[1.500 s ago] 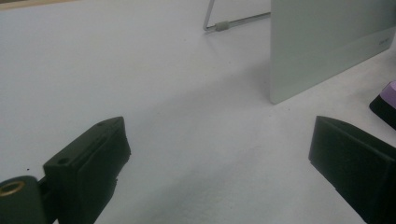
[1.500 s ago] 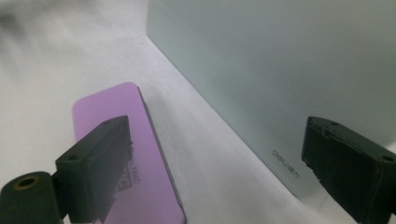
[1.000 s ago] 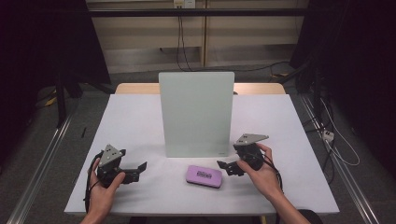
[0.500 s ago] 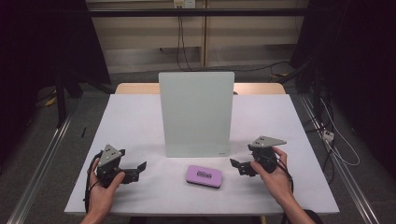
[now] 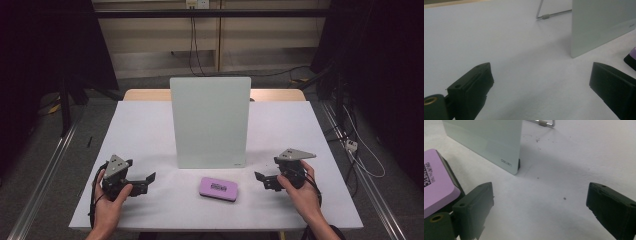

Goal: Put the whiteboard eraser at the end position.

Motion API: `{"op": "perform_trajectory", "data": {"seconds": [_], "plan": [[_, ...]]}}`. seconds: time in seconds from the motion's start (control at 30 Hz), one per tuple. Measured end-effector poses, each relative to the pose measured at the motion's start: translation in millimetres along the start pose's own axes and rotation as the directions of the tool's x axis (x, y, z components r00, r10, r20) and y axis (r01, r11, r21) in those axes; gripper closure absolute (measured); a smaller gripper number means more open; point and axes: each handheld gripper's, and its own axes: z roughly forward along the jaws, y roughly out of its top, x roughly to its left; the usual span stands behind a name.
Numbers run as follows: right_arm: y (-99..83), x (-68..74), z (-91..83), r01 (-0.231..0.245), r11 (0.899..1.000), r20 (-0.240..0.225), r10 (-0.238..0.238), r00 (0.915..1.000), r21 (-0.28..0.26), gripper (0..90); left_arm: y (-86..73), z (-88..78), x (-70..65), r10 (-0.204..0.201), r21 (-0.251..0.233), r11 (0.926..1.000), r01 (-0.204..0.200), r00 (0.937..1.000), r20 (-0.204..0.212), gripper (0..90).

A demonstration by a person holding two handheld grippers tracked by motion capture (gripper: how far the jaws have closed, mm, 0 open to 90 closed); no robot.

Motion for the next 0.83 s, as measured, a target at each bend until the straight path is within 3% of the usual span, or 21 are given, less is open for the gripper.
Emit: {"op": "perform_trajectory", "data": {"seconds": [0.43, 0.73, 0.83], "plan": [[-23.0, -11.0, -15.2, -0.064, 0.995, 0.047, 0.067, 0.9966, -0.079, 7.7, 4.6, 1.8, -0.2, 0.001, -0.015, 0.9999, 0.0, 1.0, 0.01, 4.7], [-26.1, -11.2, -23.0, -0.067, 0.99, 0.056, 0.075, 0.9956, -0.126, 7.8, 4.6, -0.3, -0.5, -0.005, -0.022, 0.9997, 0.006, 0.9998, 0.019, 4.6], [-28.9, -13.8, -22.3, -0.084, 0.989, 0.064, 0.092, 0.9937, -0.12, 7.8, 4.5, 0.9, -0.6, -0.003, -0.017, 0.9998, 0.003, 0.9998, 0.022, 4.6]]}}
